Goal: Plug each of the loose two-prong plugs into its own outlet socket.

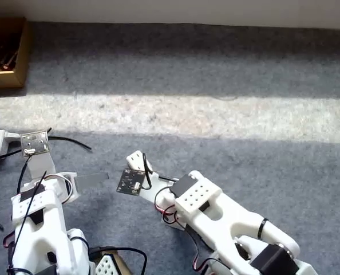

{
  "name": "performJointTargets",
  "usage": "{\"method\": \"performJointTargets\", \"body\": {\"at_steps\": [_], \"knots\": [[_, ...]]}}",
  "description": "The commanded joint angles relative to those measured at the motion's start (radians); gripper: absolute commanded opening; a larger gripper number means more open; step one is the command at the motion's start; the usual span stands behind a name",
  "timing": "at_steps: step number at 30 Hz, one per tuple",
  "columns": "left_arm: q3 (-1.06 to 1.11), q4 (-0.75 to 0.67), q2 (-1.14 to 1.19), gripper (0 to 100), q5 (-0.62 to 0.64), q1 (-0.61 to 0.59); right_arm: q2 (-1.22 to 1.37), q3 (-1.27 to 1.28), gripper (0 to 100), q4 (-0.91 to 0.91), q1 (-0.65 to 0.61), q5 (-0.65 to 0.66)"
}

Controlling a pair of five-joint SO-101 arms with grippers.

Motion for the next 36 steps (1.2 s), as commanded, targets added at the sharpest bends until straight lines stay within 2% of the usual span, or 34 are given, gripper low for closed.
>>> {"method": "performJointTargets", "body": {"at_steps": [1,8,14,26,30,36], "knots": [[0.002,-0.005,-0.008,61,0.0,0.015,-0.005,-0.01,7.7,-0.019,-0.01,-0.018],[0.002,-0.005,-0.008,61,0.0,0.015,-0.016,-0.013,7.3,0.081,-0.008,-0.021],[0.002,-0.005,-0.008,61,0.0,0.015,-0.013,-0.012,1.8,0.076,0.028,-0.021],[0.002,-0.011,-0.008,61,0.0,0.015,-0.015,-0.027,0.5,0.059,0.036,-0.051],[-0.015,-0.072,-0.008,61,-0.002,0.059,-0.01,-0.226,0.5,0.213,0.073,-0.069],[-0.173,-0.023,-0.008,61,-0.003,0.124,-0.005,-0.648,0.5,0.496,0.136,-0.1]]}}
